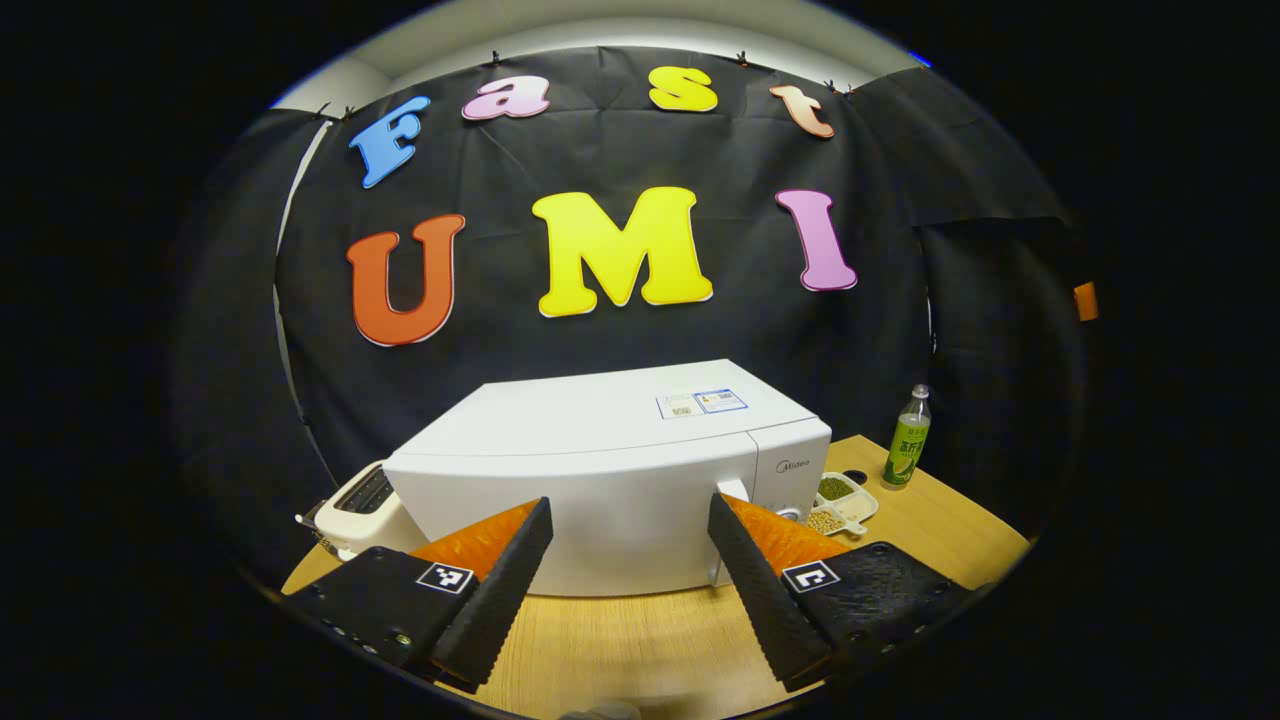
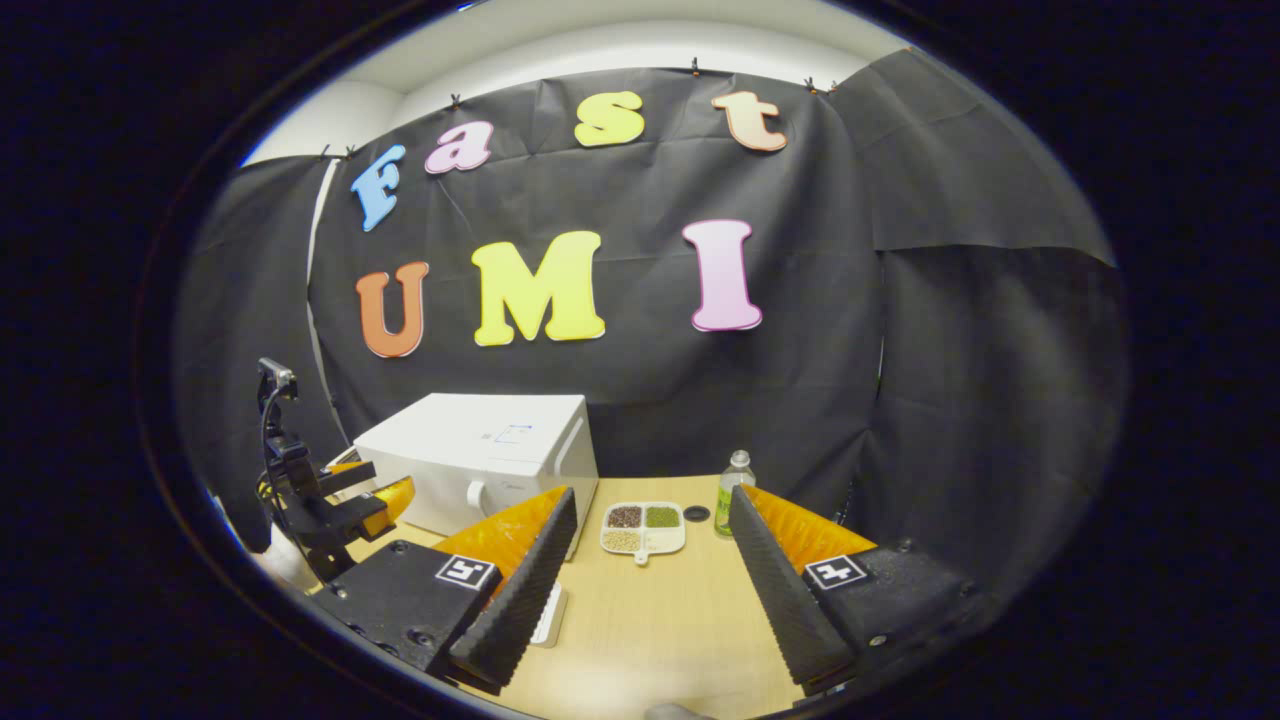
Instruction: Open the microwave oven with the left hand, put the food in, and close the microwave oven.
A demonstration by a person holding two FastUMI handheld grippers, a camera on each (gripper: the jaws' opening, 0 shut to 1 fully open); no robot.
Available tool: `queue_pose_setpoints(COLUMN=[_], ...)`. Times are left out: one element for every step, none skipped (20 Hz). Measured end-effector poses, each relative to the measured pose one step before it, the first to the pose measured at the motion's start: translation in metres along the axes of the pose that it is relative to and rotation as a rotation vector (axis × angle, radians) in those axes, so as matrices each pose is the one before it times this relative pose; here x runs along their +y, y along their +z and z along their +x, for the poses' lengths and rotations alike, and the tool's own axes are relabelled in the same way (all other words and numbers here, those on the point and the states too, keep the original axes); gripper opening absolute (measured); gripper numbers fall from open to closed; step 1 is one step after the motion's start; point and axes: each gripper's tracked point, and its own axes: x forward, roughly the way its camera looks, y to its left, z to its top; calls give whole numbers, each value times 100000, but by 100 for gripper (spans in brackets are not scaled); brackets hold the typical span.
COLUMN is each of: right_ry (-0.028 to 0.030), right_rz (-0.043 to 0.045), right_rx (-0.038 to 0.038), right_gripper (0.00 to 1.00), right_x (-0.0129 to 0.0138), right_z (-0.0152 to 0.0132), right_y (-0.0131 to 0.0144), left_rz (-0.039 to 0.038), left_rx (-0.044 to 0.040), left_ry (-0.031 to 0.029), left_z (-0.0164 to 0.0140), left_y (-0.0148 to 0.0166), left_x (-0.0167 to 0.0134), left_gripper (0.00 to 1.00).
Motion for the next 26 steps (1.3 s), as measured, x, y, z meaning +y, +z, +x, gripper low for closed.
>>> queue_pose_setpoints(right_ry=[586,384,146,270,313,87,-84,20,-127,-89,-54,-193,-333,-140,-336,-565,-671,-513,-442,-559,-374,-548,-411,-441,-174,305], right_rz=[-360,-313,-263,-211,-284,-690,-558,-514,-137,147,98,135,172,218,88,71,474,653,416,236,301,216,182,285,354,523], right_rx=[-655,-558,-640,-685,-580,-804,-887,-969,-818,-901,-652,-948,-562,-645,-405,-401,-298,-416,-167,144,-191,-278,-476,-460,162,624], right_gripper=[98,98,98,98,98,98,98,98,98,98,98,98,98,98,98,98,98,98,98,98,98,98,98,98,98,98], right_x=[225,247,64,213,266,162,73,151,36,73,21,-8,-15,-55,-47,-224,-217,-182,-111,-115,-114,-124,-35,10,42,231], right_z=[-257,-389,-323,-356,-386,-388,-340,-370,-317,-351,-305,-291,-214,-280,-178,-160,-159,-192,-217,-146,-220,373,-146,-169,-92,-124], right_y=[128,156,73,164,7,198,160,263,38,144,58,178,48,84,-11,-14,-38,67,33,-164,-23,-65,40,1,-149,-272], left_rz=[-36,-99,-304,-401,-172,258,461,491,518,-100,-923,-1122,-911,-272,242,-1,20,61,190,13,-342,-436,-4,172,-287,-541], left_rx=[-1538,-1876,-265,-1016,-513,-745,-907,-1221,-1013,-452,-670,-921,-666,-253,-1052,-511,-1042,-437,36,-160,36,316,6,-286,335,580], left_ry=[-326,-325,-199,-398,-401,-506,20,-438,529,94,-33,262,213,54,647,549,547,1322,1288,1436,1376,1197,1278,1984,1696,1015], left_z=[-563,-531,-402,-520,-637,-631,-711,-752,-808,-774,-939,-906,-817,-861,-855,-751,-812,-771,-839,-1034,-891,-751,-898,-769,-805,-756], left_y=[628,612,323,471,496,621,607,706,553,568,529,648,591,540,637,563,570,225,178,190,24,-73,-56,41,-152,-298], left_x=[-160,-206,-98,-197,-227,-139,35,67,210,259,203,193,403,320,527,511,553,613,716,721,683,401,634,870,694,380], left_gripper=[96,95,95,95,95,95,95,95,95,96,96,96,96,96,96,96,96,96,96,96,96,96,96,96,96,96])
